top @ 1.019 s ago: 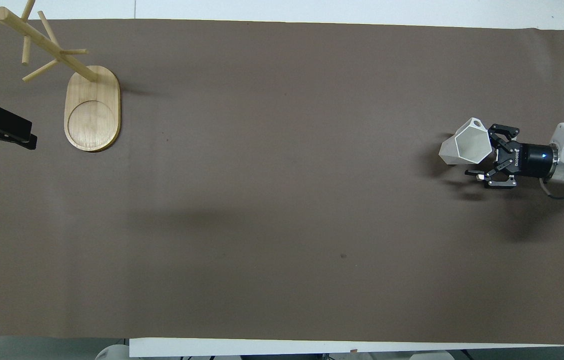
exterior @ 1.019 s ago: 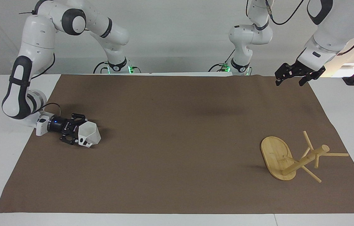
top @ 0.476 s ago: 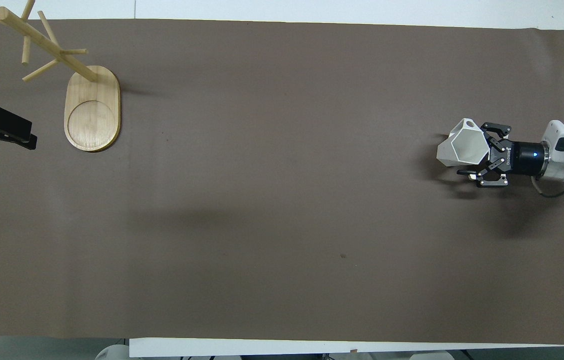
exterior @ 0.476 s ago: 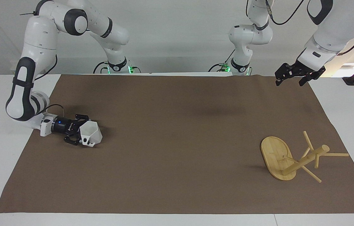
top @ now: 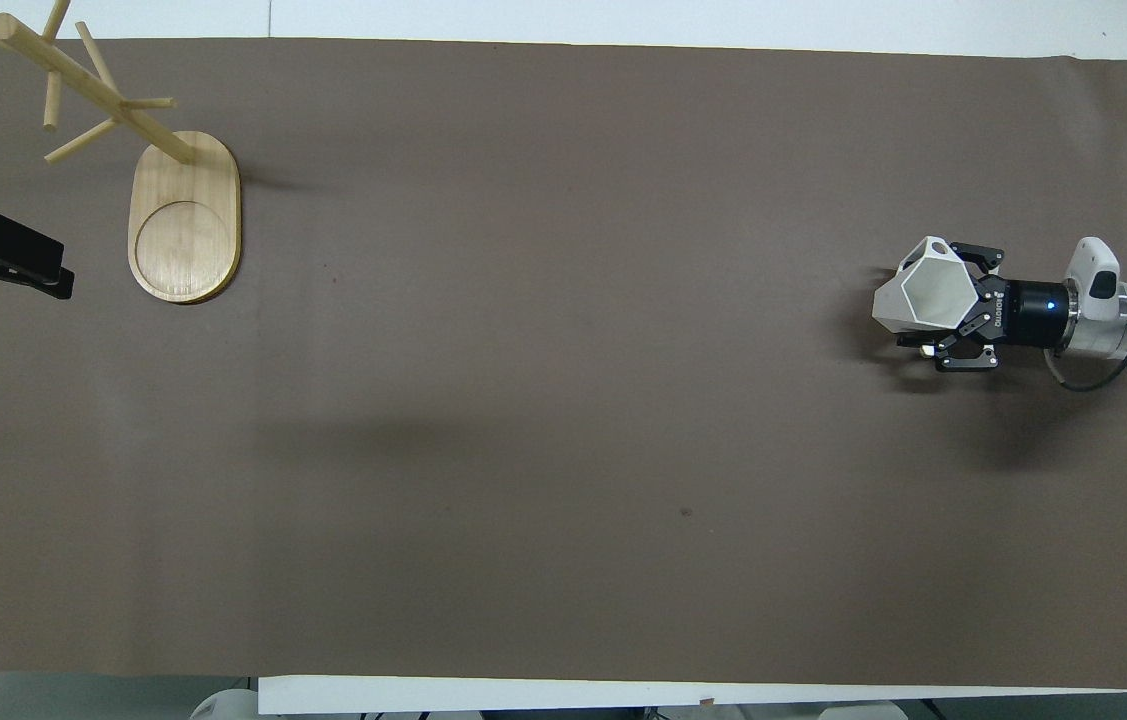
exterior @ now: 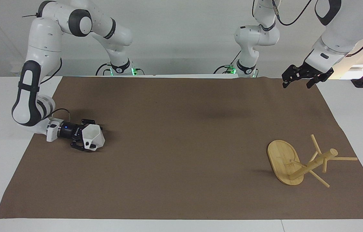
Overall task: Hang cup on rack
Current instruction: 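Lift the cup with the right gripper while the left gripper reaches toward it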
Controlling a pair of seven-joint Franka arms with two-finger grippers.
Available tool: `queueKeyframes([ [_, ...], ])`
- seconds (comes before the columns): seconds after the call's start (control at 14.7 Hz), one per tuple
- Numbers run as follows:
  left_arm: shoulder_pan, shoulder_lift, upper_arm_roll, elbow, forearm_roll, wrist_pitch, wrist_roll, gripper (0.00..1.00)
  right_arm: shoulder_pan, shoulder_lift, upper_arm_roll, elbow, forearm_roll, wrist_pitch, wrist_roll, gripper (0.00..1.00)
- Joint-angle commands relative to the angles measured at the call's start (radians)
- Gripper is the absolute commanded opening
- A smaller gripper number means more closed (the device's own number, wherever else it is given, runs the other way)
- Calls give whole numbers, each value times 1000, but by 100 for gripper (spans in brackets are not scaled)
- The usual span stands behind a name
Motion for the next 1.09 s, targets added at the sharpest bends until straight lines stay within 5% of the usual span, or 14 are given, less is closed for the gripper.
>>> queueKeyframes([
  [0.0, 2, -24, -2, -24, 10, -8, 7, 100, 0, -12, 2, -23, 24, 7, -28, 84],
  [0.14, 2, -25, -2, -24, 10, -8, 7, 100, 1, -12, 2, -18, 14, -4, -26, 45],
  [0.27, 2, -25, -2, -24, 10, -8, 7, 100, 20, -26, 8, -16, 5, -7, -24, 22],
  [0.82, 2, -25, -2, -24, 10, -8, 7, 100, 266, -104, 30, -13, 135, 10, 123, 17],
  [1.02, 2, -25, -2, -24, 10, -7, 4, 100, 415, -119, 31, -15, 273, 146, 161, 17],
])
